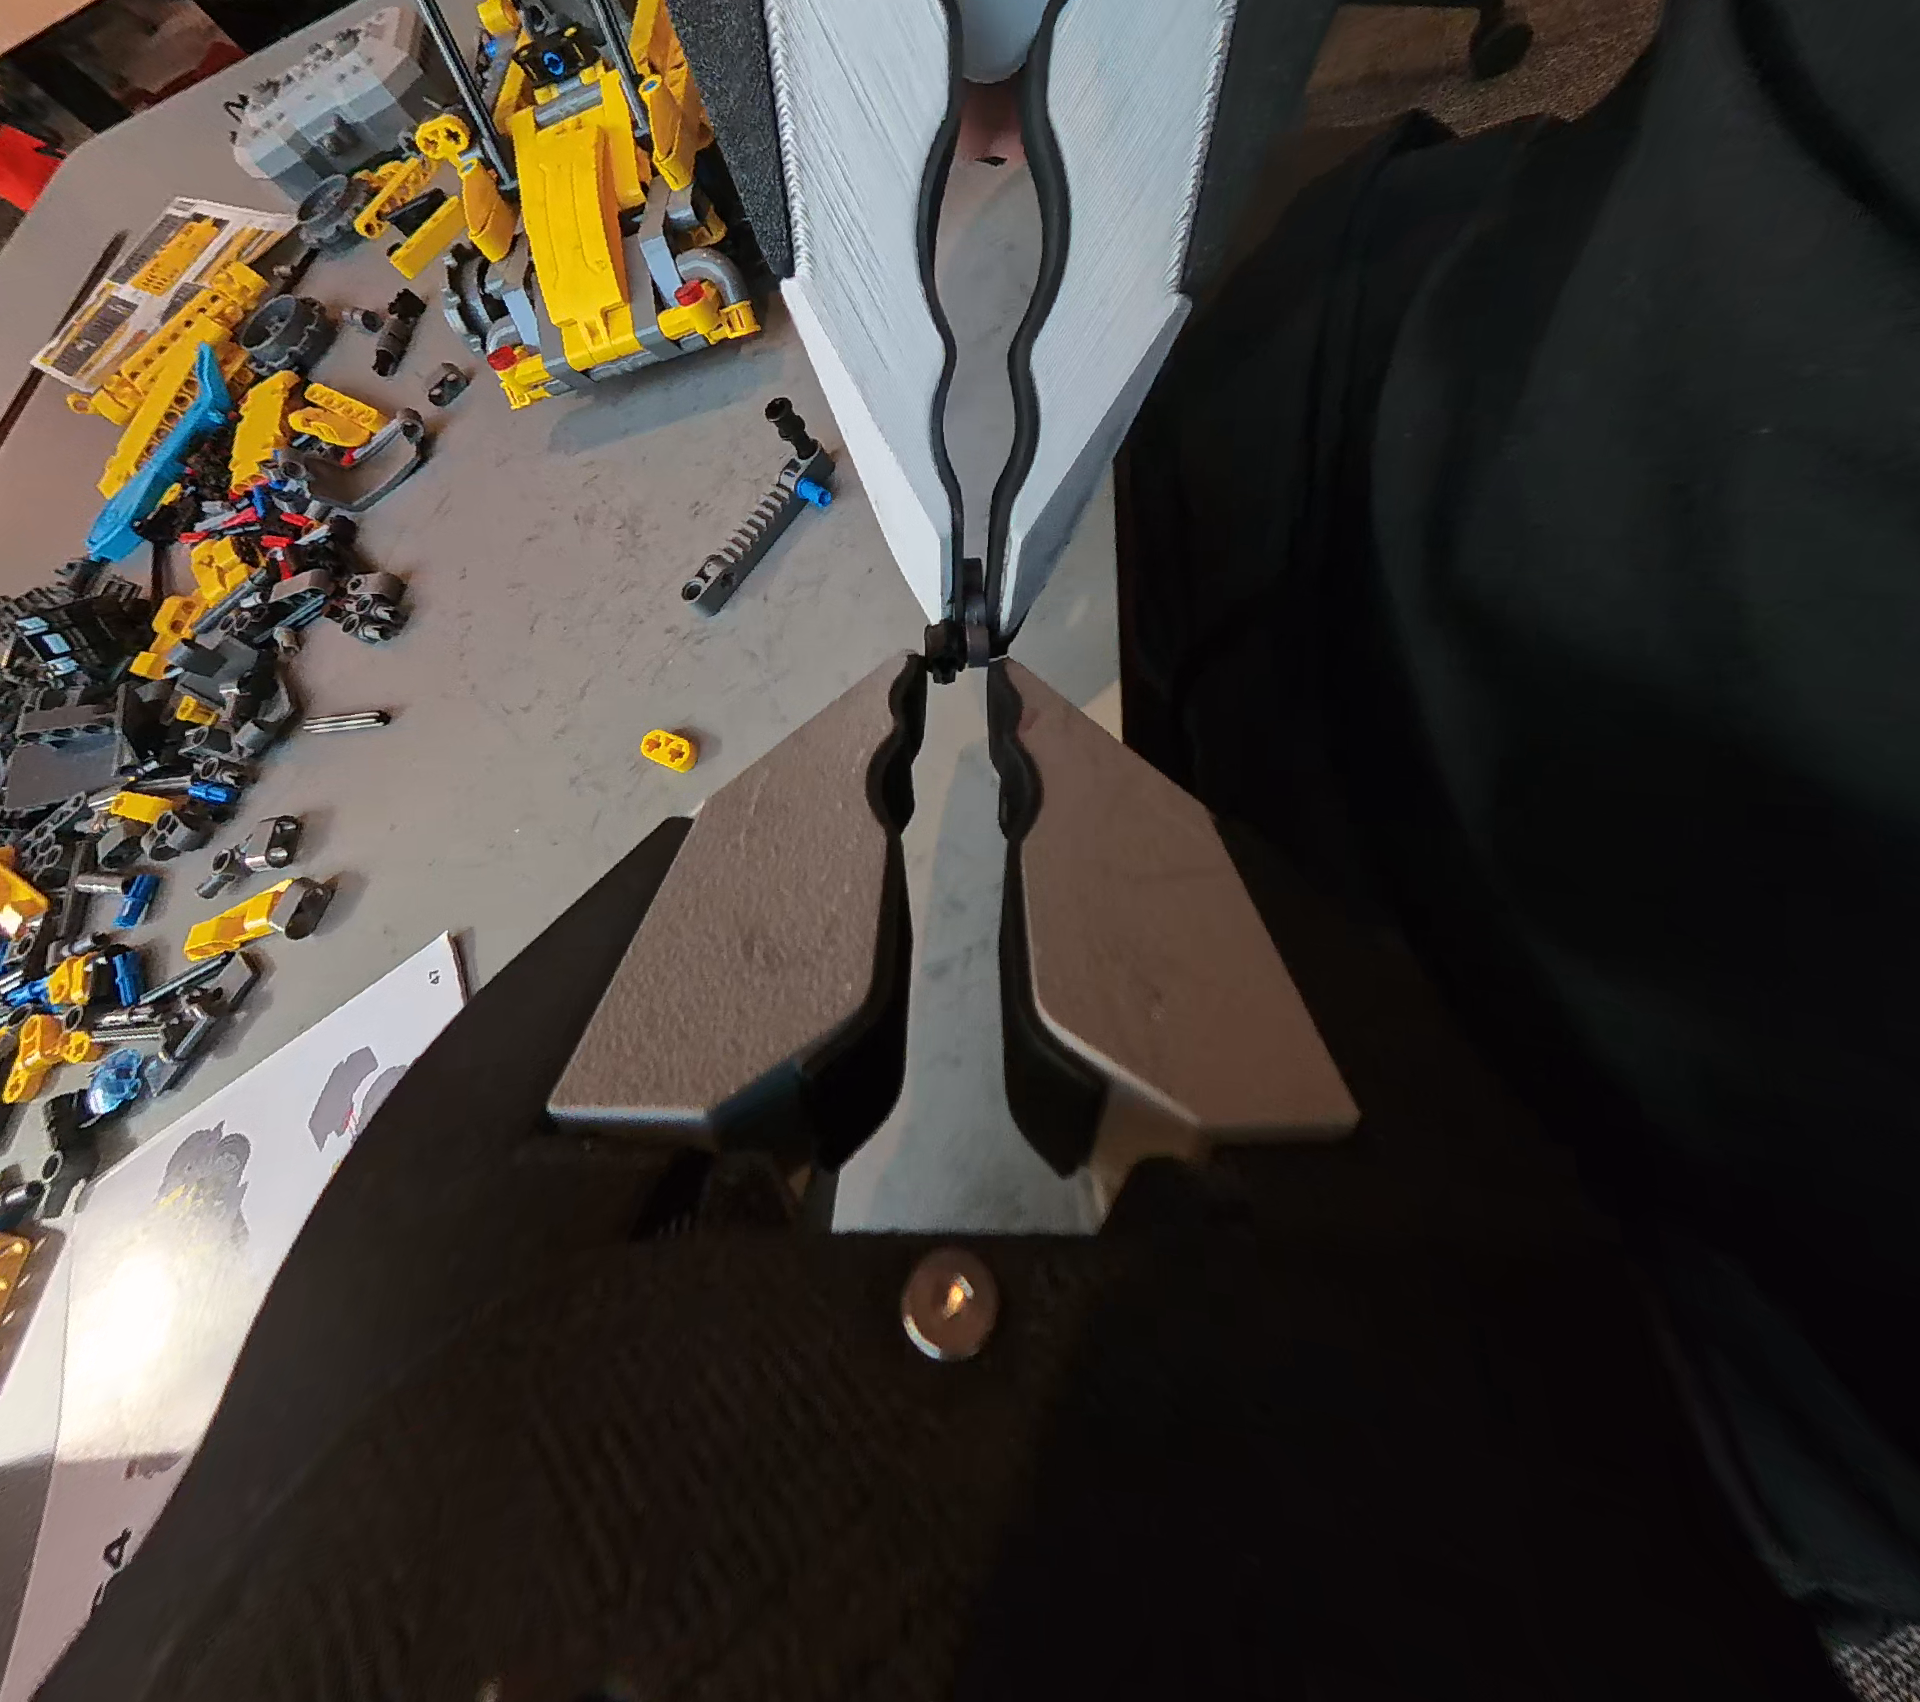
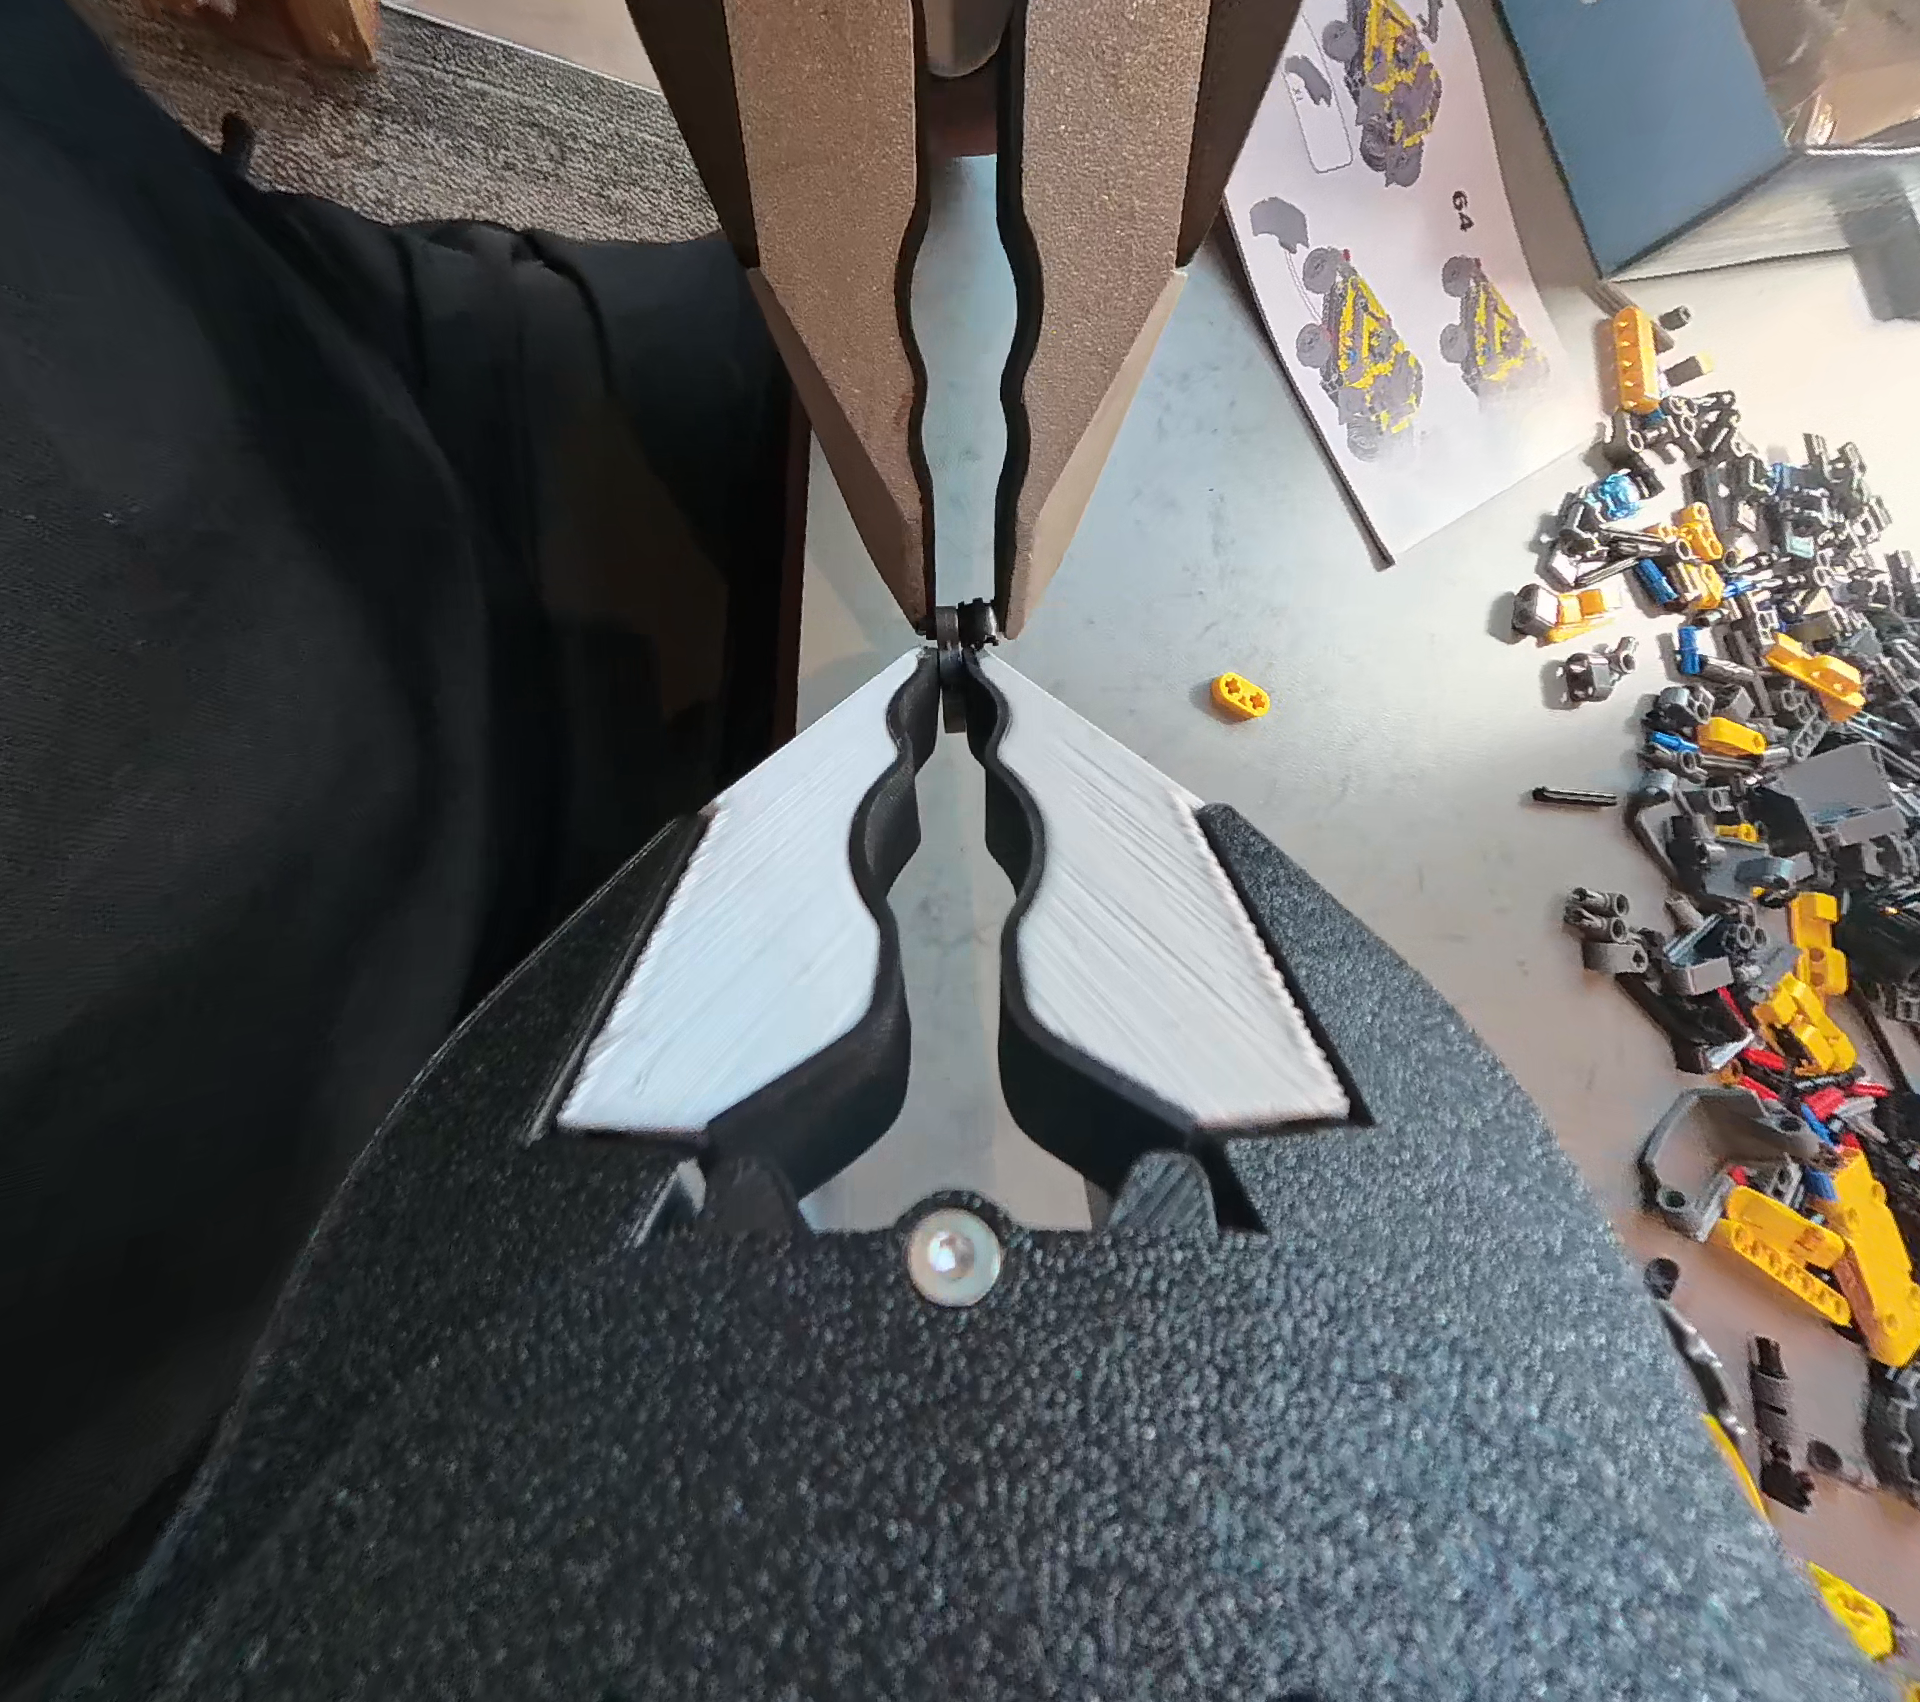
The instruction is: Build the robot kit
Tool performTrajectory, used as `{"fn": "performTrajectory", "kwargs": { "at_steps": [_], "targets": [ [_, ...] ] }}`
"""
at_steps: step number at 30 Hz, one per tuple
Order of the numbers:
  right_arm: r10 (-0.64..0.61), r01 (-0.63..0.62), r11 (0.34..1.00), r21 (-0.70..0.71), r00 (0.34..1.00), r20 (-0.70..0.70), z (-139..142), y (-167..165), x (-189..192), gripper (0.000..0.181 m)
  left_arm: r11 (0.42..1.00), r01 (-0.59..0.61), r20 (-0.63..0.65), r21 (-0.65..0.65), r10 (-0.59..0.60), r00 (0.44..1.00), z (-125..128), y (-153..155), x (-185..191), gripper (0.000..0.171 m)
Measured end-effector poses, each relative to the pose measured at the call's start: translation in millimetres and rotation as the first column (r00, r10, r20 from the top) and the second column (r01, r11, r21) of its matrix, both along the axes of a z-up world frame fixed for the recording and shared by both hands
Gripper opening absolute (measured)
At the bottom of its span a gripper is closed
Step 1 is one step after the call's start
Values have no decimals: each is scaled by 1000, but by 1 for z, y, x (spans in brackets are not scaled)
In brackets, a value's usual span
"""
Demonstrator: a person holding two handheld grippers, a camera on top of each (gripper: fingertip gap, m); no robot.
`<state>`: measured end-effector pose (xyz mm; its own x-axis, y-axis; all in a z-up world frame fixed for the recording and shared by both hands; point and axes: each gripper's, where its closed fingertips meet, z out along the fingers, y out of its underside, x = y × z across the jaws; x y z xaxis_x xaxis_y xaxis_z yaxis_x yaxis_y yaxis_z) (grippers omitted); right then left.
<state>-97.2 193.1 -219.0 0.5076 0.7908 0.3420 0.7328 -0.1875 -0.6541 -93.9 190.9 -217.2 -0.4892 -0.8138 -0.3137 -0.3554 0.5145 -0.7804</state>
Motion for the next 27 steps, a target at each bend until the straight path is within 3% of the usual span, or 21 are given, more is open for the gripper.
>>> {"fn": "performTrajectory", "kwargs": {
  "at_steps": [27],
  "targets": [
    [-26, 24, 996, -83, 999, -27, -14, 4, 1, 5, 999, -18, -83, 38, 21, 996, -14, 5, 0, 9]
  ]
}}
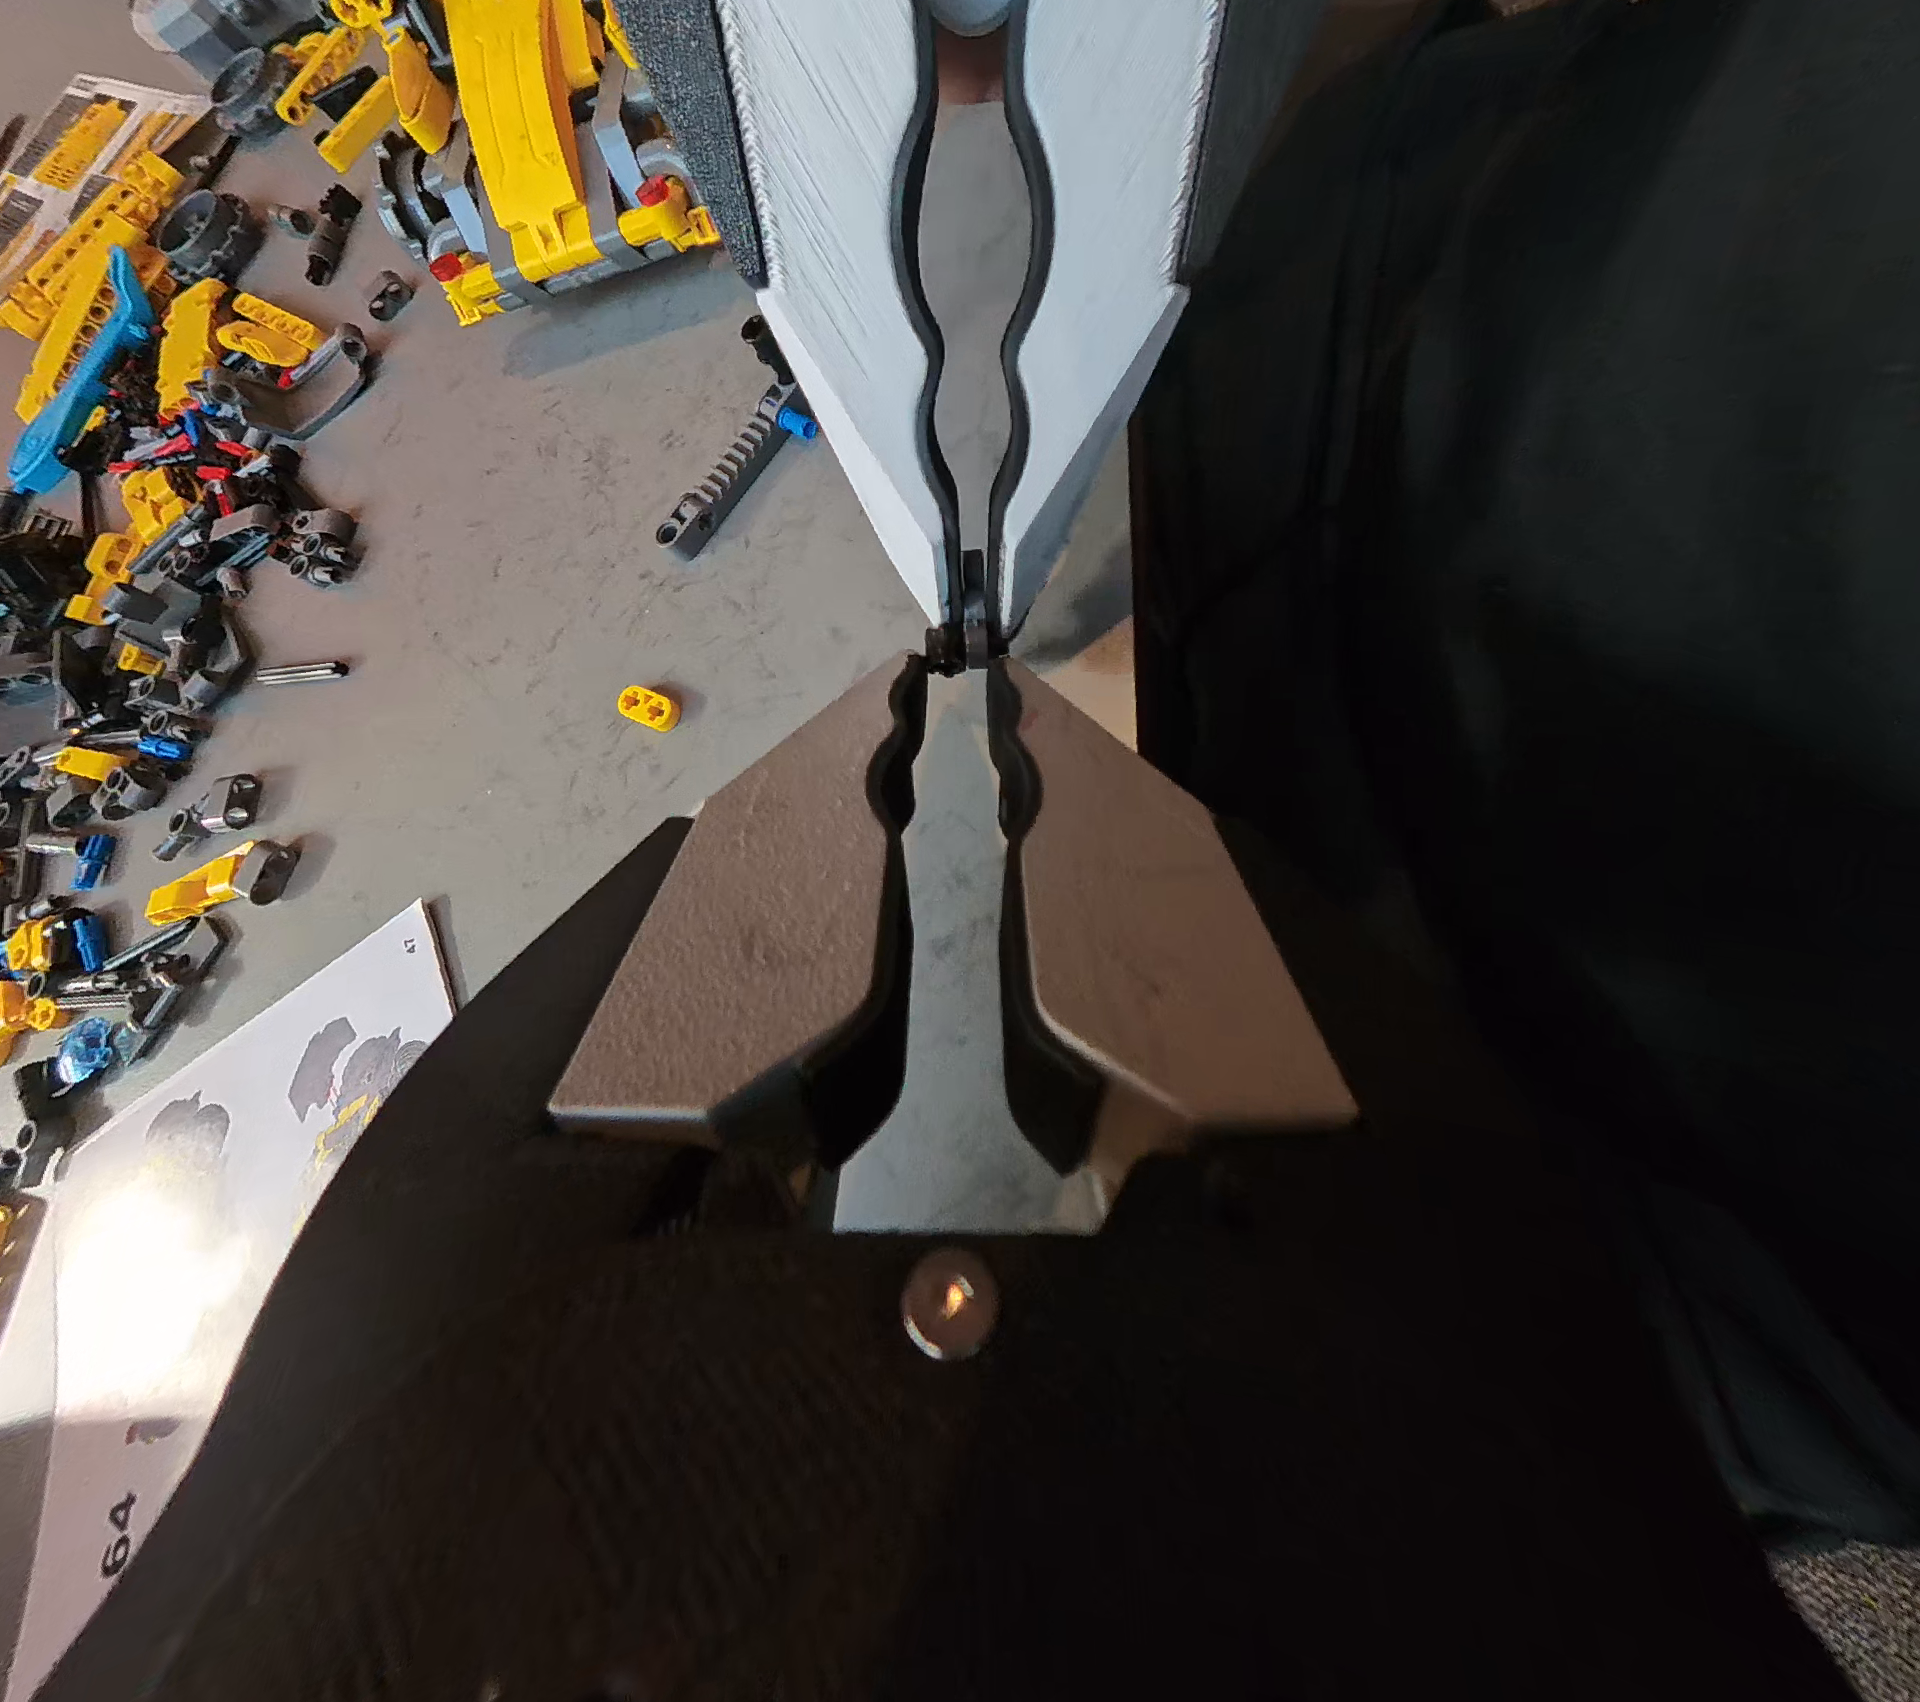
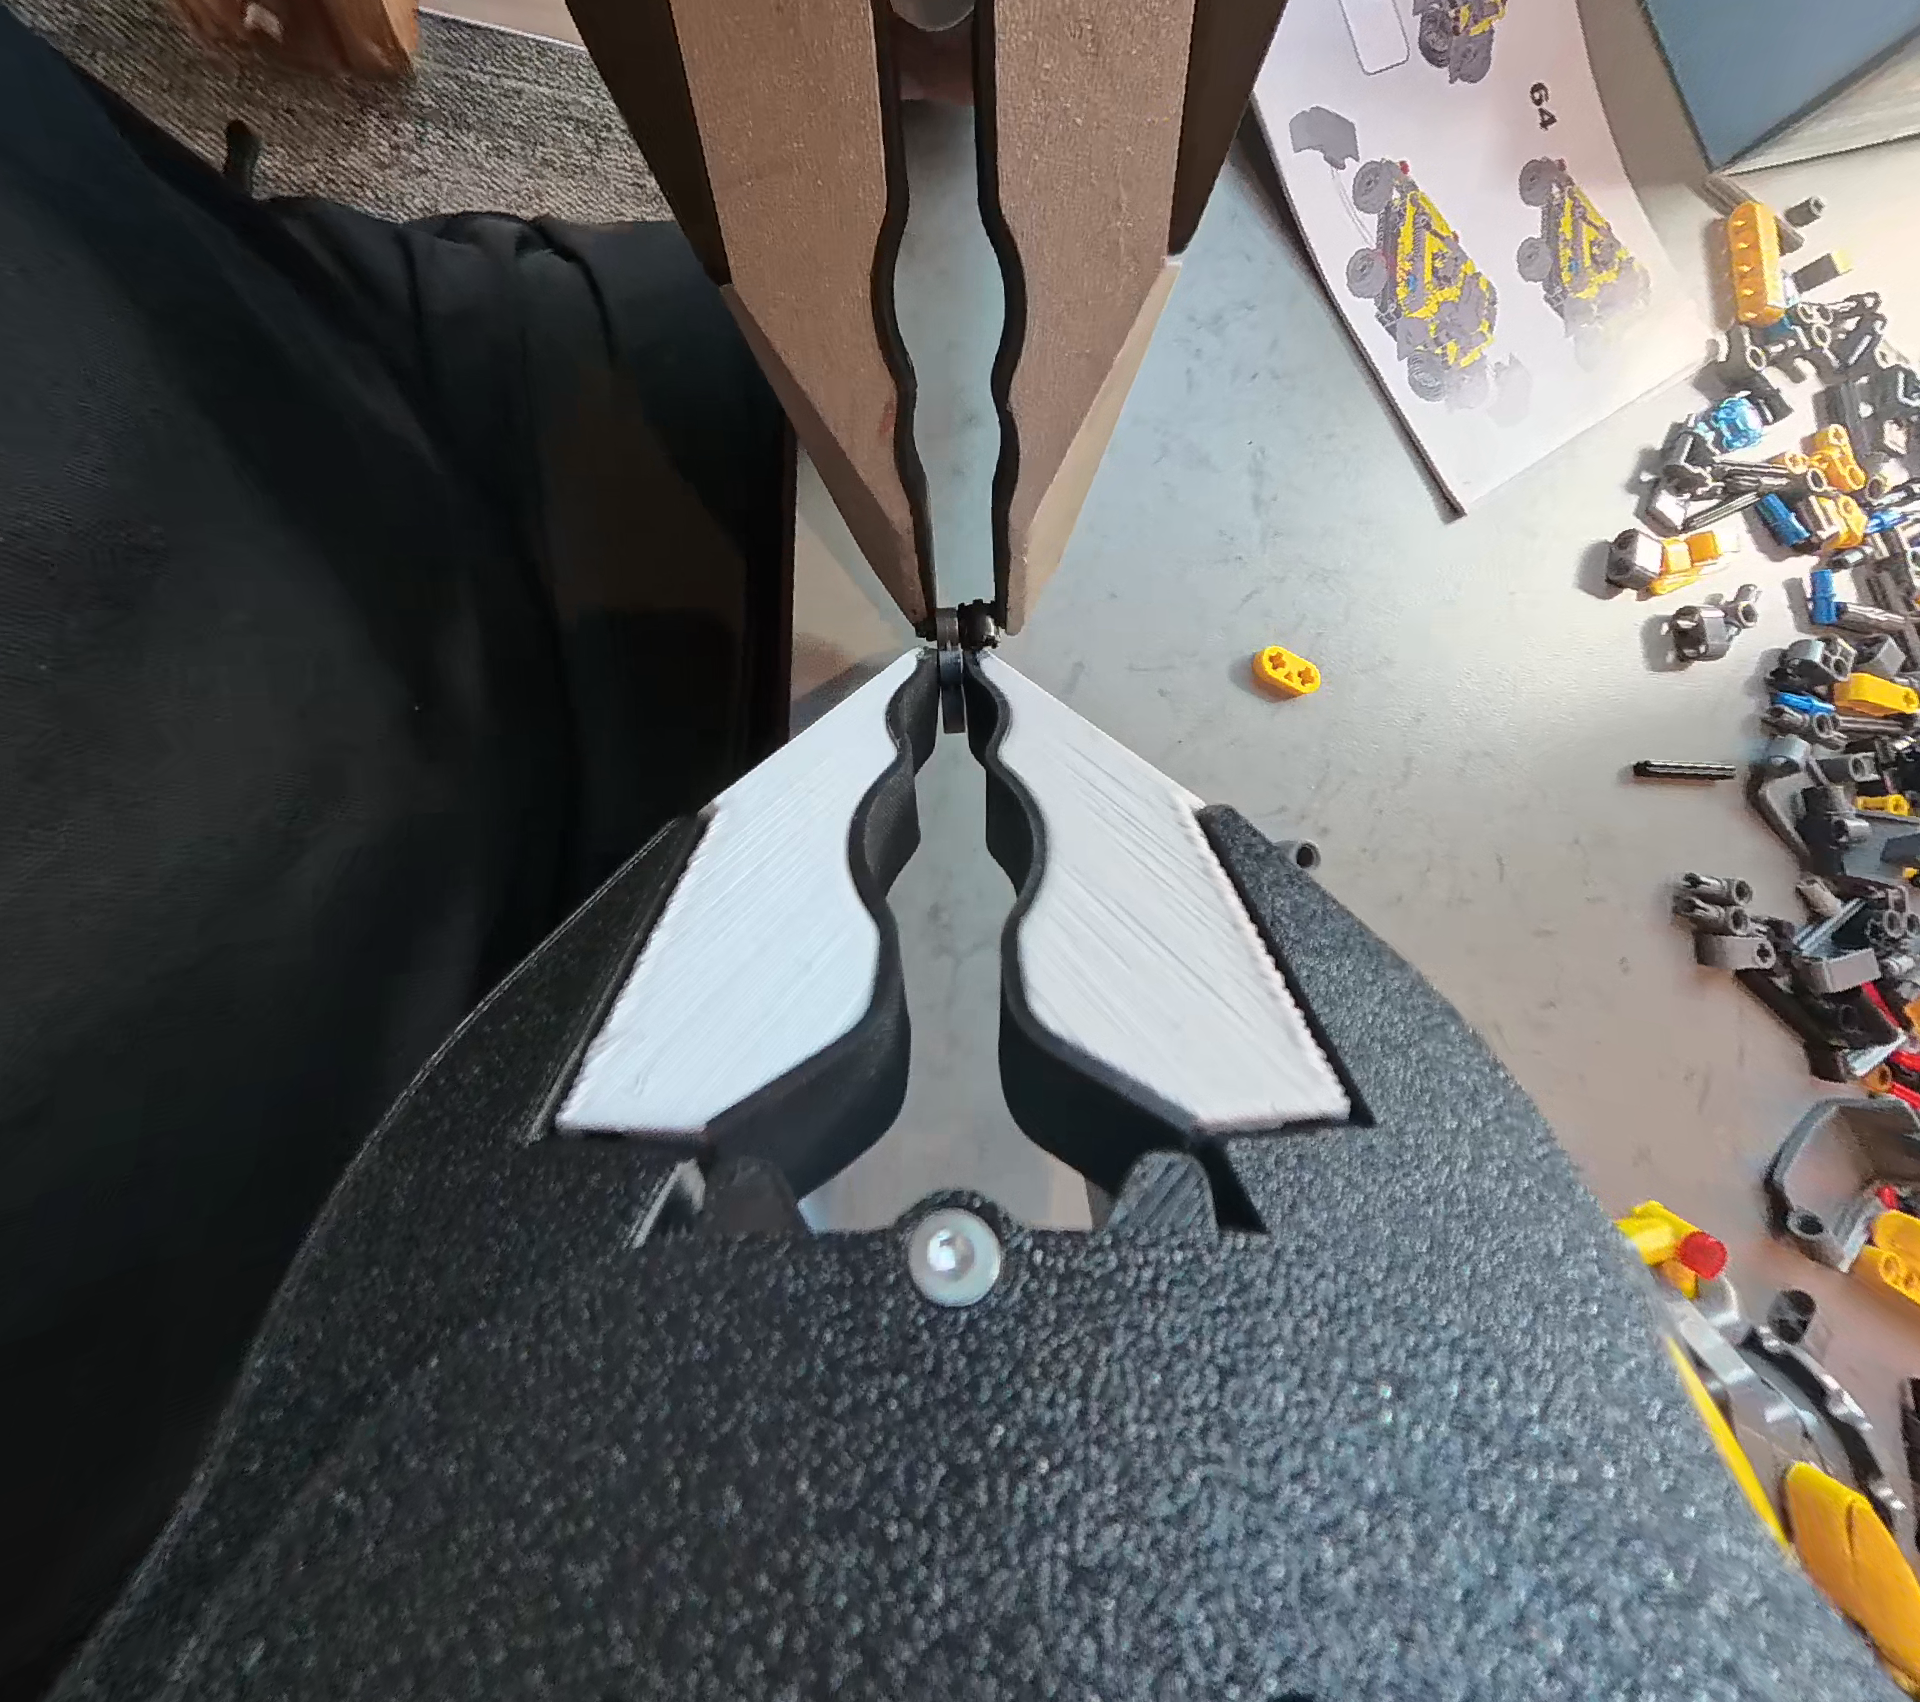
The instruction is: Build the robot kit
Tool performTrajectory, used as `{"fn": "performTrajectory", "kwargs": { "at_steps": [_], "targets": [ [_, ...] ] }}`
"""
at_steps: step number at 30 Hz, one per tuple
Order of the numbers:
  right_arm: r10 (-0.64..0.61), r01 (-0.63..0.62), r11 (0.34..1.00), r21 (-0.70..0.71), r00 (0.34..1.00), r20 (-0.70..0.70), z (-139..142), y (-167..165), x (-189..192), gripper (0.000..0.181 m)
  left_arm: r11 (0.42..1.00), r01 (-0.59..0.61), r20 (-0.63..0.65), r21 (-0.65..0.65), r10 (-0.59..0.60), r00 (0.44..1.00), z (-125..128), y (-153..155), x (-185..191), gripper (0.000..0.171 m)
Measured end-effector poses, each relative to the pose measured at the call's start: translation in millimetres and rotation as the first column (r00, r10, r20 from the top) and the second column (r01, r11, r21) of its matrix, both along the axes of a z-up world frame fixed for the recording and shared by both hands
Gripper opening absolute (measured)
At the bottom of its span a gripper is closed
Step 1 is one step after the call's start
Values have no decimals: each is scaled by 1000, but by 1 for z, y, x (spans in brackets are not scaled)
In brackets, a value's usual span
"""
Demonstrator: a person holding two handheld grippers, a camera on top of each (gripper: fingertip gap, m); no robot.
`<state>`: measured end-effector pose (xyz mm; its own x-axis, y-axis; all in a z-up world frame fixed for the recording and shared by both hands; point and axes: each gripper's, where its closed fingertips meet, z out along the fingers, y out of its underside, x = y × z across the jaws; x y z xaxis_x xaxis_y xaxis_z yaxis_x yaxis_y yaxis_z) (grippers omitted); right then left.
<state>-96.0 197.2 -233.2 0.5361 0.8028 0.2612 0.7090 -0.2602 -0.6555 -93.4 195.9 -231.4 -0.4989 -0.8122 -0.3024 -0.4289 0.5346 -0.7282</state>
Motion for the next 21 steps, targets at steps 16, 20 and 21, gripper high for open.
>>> {"fn": "performTrajectory", "kwargs": {
  "at_steps": [16, 20, 21],
  "targets": [
    [54, -55, 997, 63, 998, 23, -4, 2, -3, 11, 998, 12, -24, 55, -11, 1000, -8, 0, -1, 9],
    [86, -89, 994, 68, 995, 53, -5, 2, -3, 11, 998, 12, -25, 62, -10, 1000, -8, 0, -1, 9],
    [88, -91, 994, 60, 995, 50, -5, 2, -3, 11, 998, 11, -27, 62, -9, 1000, -8, 0, -1, 8]
  ]
}}
